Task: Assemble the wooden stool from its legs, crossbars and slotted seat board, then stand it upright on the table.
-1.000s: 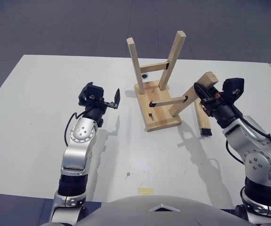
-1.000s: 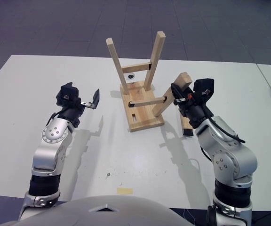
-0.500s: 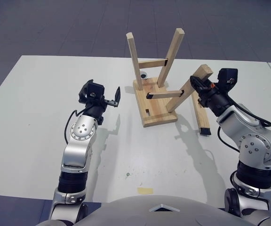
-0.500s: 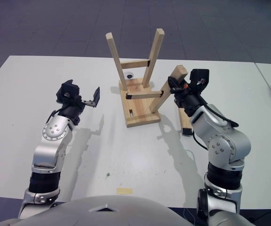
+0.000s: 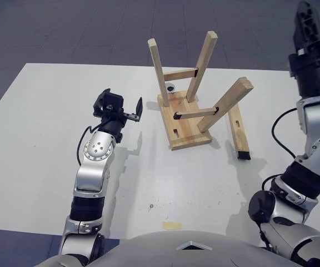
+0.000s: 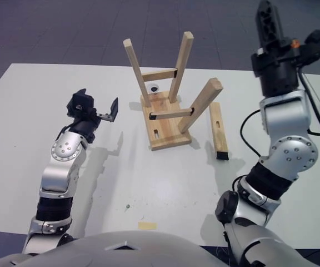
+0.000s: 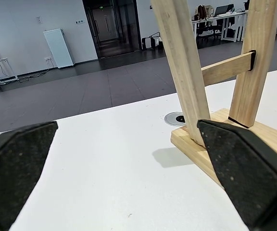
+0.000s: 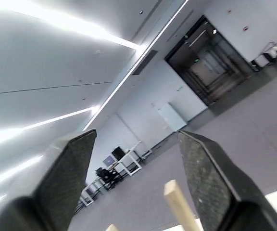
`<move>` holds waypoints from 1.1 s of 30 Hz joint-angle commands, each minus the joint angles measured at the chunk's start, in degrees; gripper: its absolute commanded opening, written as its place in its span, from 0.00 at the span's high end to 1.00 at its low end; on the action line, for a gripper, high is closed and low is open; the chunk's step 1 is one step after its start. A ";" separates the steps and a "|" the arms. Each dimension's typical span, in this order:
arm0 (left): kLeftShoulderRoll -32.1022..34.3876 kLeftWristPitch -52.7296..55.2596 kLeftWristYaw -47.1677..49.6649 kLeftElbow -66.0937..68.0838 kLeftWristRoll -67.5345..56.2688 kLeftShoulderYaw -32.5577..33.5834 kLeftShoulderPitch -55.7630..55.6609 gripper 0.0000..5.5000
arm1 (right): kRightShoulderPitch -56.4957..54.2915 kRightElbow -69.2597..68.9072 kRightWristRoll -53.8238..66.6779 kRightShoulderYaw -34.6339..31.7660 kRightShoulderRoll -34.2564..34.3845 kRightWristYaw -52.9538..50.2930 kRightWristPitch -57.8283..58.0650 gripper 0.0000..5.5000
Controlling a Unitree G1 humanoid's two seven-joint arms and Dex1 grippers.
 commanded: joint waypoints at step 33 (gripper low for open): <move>-4.16 -0.50 4.23 -1.34 2.44 -0.65 4.69 0.02 | 26.01 14.73 -49.69 27.12 -20.10 23.89 10.06 0.58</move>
